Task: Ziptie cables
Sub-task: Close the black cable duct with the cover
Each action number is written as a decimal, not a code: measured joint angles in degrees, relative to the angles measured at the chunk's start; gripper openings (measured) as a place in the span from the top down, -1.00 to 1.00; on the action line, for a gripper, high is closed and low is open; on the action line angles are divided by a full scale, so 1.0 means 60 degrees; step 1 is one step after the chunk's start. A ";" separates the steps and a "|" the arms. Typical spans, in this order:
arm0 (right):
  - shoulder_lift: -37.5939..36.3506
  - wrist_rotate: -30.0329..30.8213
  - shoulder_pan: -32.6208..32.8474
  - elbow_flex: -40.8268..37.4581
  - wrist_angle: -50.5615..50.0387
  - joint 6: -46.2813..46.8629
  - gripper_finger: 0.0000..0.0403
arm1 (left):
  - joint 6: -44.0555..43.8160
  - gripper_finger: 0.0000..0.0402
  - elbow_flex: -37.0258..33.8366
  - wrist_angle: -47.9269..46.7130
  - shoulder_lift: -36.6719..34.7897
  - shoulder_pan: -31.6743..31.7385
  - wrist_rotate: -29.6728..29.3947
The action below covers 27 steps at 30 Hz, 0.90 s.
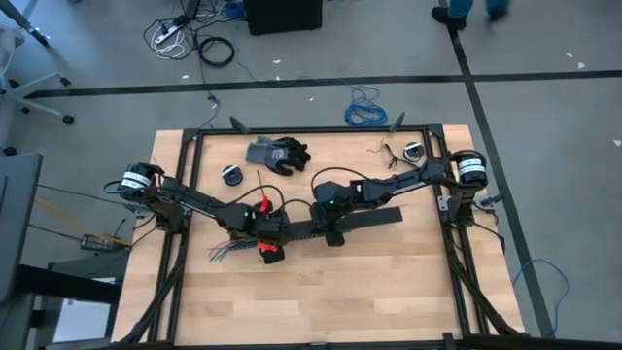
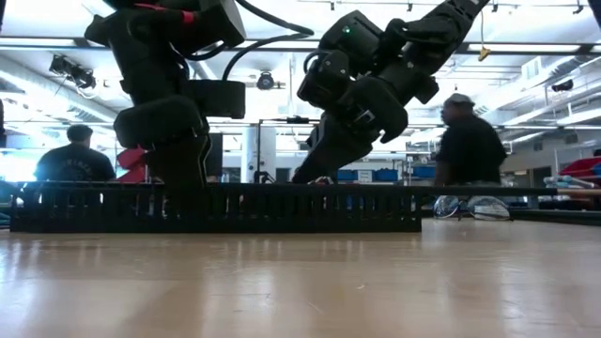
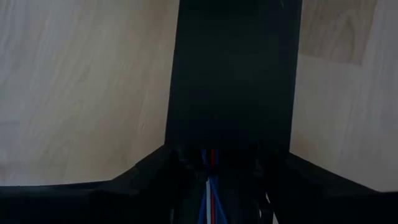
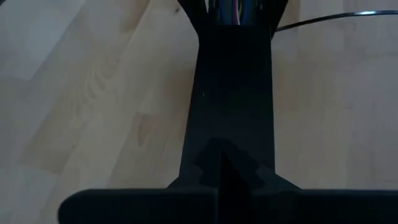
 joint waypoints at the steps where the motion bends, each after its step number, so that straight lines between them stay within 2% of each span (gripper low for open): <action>1: 0.0084 -0.0069 -0.0011 0.0000 0.0098 0.0004 1.00 | 0.0007 -0.02 0.0000 -0.0013 0.0000 -0.0004 0.0000; 8: 0.0263 -0.0227 -0.0017 0.0025 0.0075 0.0073 1.00 | 0.0338 -0.06 -0.0004 -0.0018 0.0000 -0.0004 0.0117; 11: 0.0243 -0.0223 -0.0006 0.0029 -0.0058 0.0073 1.00 | 0.0595 -0.19 -0.0004 0.0014 0.0000 -0.0004 0.0162; 20: 0.0240 -0.0232 -0.0006 0.0029 -0.0165 0.0073 1.00 | 0.1224 -0.74 0.0015 0.0252 0.0004 -0.0004 0.0138; 27: 0.0229 -0.0388 -0.0009 0.0029 -0.0291 0.0073 1.00 | 0.1238 -0.81 0.0015 -0.0956 -0.0164 0.0001 0.0097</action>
